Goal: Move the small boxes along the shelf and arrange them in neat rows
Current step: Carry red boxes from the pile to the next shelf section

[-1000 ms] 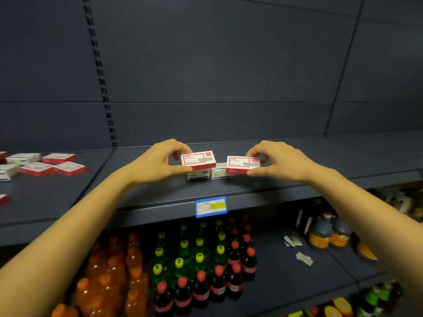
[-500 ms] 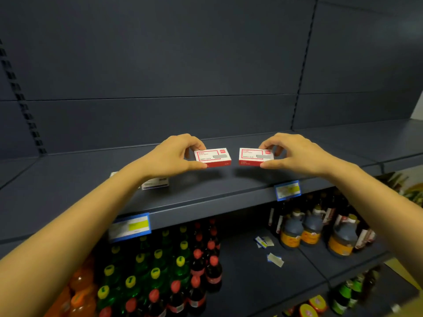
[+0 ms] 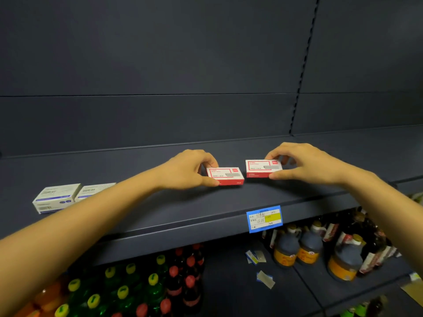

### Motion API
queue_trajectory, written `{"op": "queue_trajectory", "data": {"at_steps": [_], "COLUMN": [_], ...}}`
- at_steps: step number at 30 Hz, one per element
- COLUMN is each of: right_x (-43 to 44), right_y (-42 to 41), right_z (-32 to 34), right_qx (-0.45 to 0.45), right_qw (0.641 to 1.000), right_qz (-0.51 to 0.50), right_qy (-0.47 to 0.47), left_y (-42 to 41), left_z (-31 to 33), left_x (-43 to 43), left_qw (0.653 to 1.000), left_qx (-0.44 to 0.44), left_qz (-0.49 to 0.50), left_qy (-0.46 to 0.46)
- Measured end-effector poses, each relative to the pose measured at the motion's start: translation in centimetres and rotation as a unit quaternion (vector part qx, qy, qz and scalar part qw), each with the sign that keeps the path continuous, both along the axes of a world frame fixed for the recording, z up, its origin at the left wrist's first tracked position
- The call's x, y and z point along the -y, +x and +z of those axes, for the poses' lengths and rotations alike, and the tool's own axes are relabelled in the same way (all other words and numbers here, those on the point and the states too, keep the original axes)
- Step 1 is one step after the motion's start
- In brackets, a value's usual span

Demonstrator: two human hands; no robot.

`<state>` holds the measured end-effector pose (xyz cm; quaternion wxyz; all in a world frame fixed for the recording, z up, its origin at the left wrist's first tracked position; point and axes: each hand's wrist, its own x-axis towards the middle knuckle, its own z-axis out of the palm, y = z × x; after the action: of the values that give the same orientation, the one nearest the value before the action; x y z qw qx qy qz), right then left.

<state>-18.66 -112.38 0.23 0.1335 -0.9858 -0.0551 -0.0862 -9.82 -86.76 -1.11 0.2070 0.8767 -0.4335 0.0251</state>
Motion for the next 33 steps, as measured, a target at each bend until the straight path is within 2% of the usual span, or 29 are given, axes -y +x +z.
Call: {"op": "queue_trajectory", "data": {"at_steps": [3,9,13,18,25,33], "right_x": [1.0,2.4,2.2,1.9,-2.6,-11.9], "right_y": [0.9,2.2,3.2,4.1,5.7,5.5], "right_z": [-0.5,-1.3,-2.1,-0.4,1.2,0.3], "right_qx": [-0.020,-0.042,-0.061,-0.024,0.084,0.099], "right_qw": [0.999,0.994,0.990,0.984,0.959,0.914], "right_qz": [0.024,0.088,0.123,0.162,0.258,0.392], "right_qy": [0.012,0.040,-0.032,-0.066,-0.082,-0.039], "left_y": [0.0,-0.5,-0.9,-1.9,-5.5,-12.6], "left_z": [-1.5,-2.6,-2.5,-1.1,0.5,0.1], "left_x": [0.9,1.2,1.1,0.3,-2.6,-9.2], "left_qw": [1.000,0.998,0.993,0.982,0.935,0.877], "left_qx": [-0.006,-0.032,-0.052,0.030,0.162,0.157], "left_qz": [0.015,0.037,0.084,0.174,0.315,0.454], "left_qy": [0.021,-0.030,-0.058,-0.070,-0.029,-0.003]}}
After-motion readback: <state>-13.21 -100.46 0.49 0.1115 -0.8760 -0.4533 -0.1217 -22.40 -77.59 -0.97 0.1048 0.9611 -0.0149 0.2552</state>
